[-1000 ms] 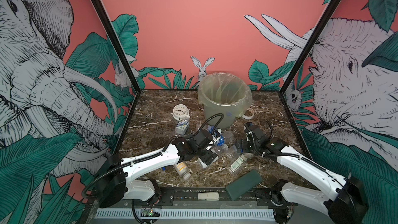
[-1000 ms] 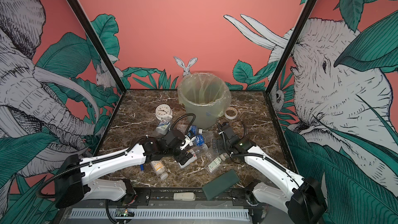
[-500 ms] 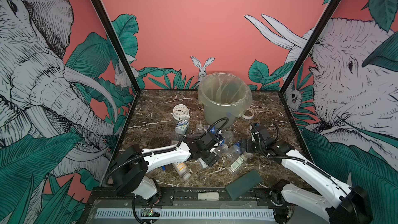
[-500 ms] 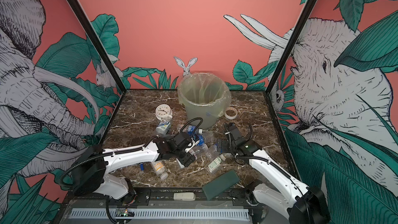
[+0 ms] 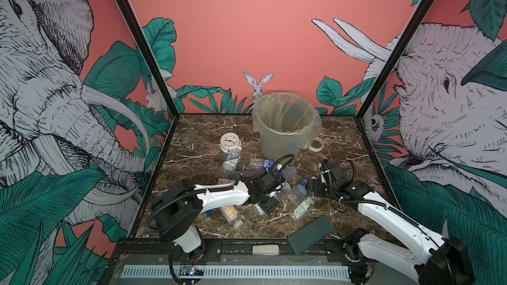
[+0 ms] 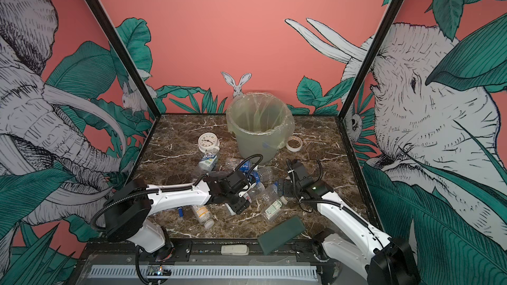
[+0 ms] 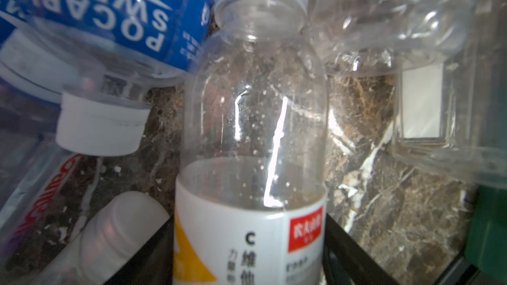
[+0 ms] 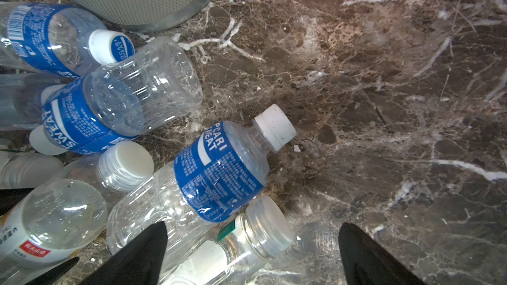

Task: Throw the plastic bottles in the bin
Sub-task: 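Grasp the white-labelled vitamin water bottle with the left gripper and lift it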

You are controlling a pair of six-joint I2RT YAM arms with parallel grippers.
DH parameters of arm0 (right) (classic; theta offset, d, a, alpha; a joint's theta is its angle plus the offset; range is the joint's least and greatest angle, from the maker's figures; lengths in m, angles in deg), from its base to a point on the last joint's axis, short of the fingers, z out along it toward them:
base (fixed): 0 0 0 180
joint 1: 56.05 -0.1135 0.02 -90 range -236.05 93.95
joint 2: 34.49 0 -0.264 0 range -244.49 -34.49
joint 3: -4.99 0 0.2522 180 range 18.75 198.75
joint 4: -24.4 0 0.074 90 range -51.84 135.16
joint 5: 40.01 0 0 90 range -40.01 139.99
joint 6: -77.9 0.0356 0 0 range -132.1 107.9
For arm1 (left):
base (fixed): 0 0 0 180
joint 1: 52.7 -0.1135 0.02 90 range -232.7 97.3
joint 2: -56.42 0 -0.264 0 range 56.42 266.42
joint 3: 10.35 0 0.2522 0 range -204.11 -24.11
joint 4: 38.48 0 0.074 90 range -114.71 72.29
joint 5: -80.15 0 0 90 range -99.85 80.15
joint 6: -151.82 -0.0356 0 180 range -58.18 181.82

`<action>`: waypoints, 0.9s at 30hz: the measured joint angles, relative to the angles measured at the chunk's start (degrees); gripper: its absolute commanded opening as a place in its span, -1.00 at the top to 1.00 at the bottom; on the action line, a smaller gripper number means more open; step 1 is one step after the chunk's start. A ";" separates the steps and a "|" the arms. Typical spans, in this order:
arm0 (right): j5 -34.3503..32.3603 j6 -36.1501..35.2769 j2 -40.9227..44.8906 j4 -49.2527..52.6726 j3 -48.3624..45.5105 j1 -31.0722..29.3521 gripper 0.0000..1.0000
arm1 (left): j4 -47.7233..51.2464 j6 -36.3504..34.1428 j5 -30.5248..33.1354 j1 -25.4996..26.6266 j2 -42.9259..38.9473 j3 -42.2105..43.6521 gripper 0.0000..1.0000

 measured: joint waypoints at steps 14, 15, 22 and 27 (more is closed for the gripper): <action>-0.04 0.37 3.43 -0.68 -3.26 1.79 -0.99 | -2.27 1.07 -2.69 0.24 -1.97 1.22 -0.16; -0.02 0.37 3.63 -0.68 -3.32 1.90 -0.99 | -2.71 1.11 -3.10 0.26 -3.32 1.97 -0.16; -0.04 0.35 4.22 -0.83 -3.67 2.10 -0.99 | -5.55 1.86 -2.95 0.35 -14.75 8.46 -0.12; 0.00 0.33 4.79 -1.25 -3.67 2.29 -0.98 | -7.89 2.89 -0.52 0.39 -23.58 13.27 -0.11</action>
